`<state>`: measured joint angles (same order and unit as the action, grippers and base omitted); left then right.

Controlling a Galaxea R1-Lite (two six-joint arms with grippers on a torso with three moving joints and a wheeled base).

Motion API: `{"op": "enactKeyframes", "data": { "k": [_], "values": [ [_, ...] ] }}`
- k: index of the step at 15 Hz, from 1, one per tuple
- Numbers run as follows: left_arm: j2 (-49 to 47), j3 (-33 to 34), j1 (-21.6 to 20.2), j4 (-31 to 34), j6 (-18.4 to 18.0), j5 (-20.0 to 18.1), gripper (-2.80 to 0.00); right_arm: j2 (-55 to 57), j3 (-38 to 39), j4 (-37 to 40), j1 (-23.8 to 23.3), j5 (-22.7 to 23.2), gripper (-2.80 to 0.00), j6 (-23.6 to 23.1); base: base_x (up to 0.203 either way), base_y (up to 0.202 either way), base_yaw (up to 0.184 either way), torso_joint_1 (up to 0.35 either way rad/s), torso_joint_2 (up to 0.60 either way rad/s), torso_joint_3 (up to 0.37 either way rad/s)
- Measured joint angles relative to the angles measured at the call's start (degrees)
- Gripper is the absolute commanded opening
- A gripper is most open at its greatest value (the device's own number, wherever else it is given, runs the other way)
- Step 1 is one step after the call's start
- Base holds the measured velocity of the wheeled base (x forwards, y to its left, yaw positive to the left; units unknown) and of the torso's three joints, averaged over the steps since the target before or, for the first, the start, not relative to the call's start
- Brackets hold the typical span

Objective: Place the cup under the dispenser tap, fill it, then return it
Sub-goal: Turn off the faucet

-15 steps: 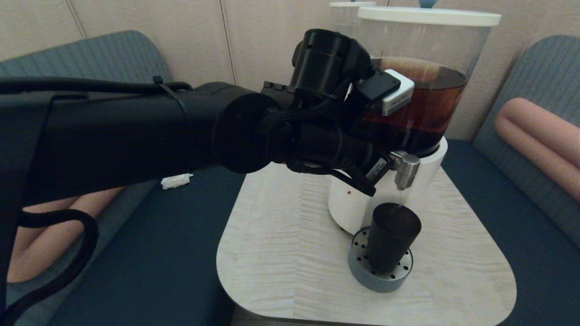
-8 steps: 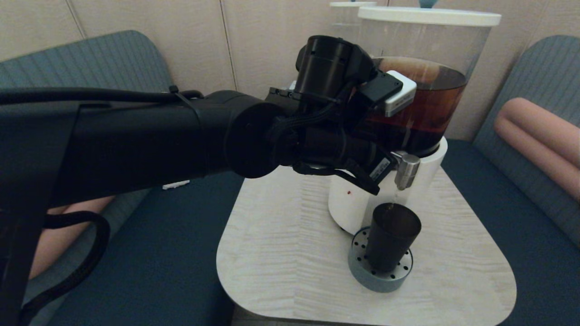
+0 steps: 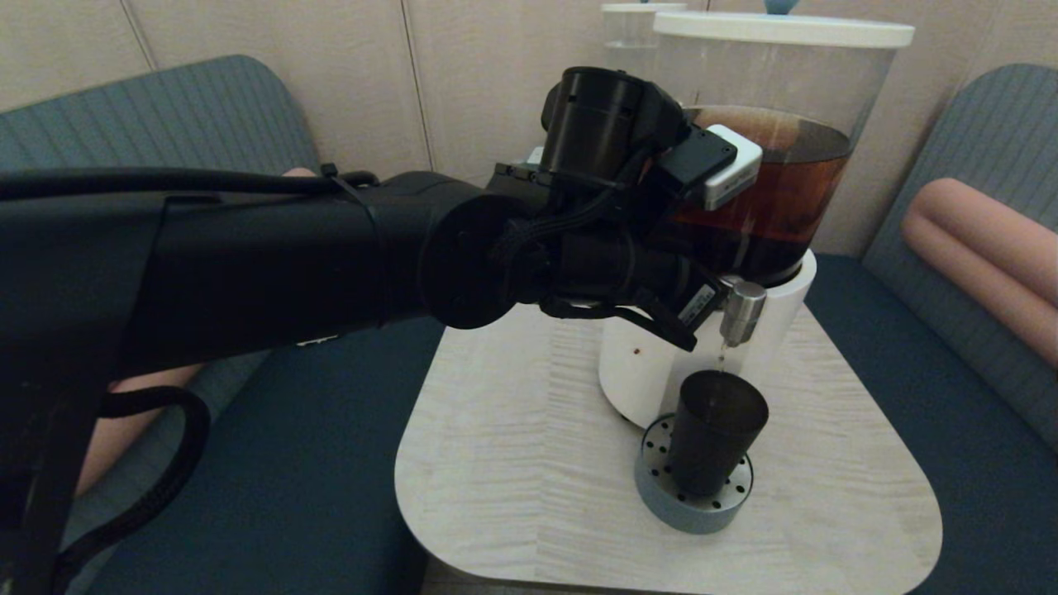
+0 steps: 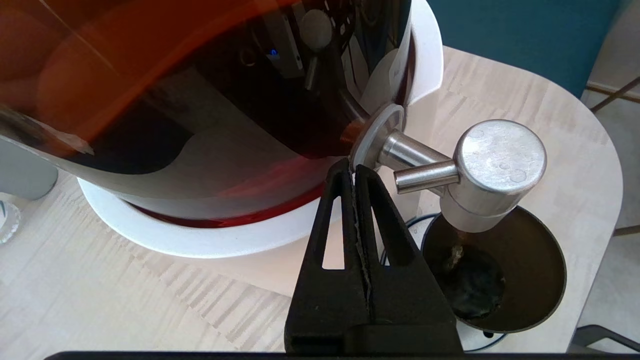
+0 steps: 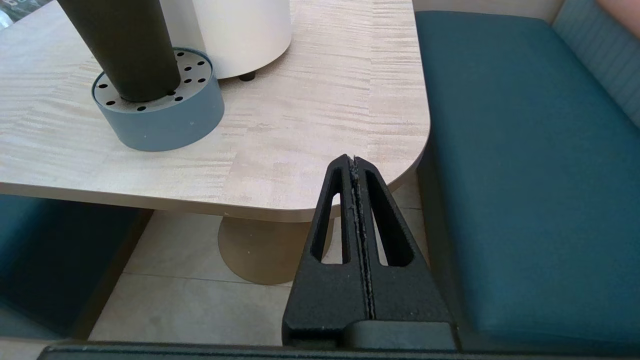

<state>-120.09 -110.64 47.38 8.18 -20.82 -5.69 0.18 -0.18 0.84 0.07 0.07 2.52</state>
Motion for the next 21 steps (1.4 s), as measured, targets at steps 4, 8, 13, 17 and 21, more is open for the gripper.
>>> {"op": "enactKeyframes", "data": {
  "k": [4,8,13,17,21],
  "values": [
    [-0.02,-0.02,0.11,0.02,-0.71,-0.01,-2.80,0.00,0.00,0.00,0.00,0.02,-2.80,0.00,0.000,0.000,0.000,0.000,0.00,0.000],
    [-0.23,-0.02,0.71,-1.49,-1.35,0.09,-2.80,0.00,0.00,0.00,0.00,0.00,-2.80,0.00,0.000,0.000,0.000,0.000,0.00,0.000],
    [-0.59,0.06,1.27,-3.04,-2.05,-0.65,-2.80,0.00,0.00,0.00,0.00,0.00,-2.80,0.01,0.000,0.000,0.000,0.000,0.00,0.000],
    [-0.83,0.06,1.38,-3.55,-2.16,-1.00,-2.80,0.00,0.00,0.00,0.00,0.02,-2.80,0.00,0.000,0.000,0.000,0.000,0.00,0.000],
    [-0.98,0.11,1.38,-4.55,-2.27,-0.84,-2.80,0.00,0.00,0.00,0.00,0.02,-2.80,0.00,0.000,0.000,0.000,0.000,0.00,0.000]
  ]
}}
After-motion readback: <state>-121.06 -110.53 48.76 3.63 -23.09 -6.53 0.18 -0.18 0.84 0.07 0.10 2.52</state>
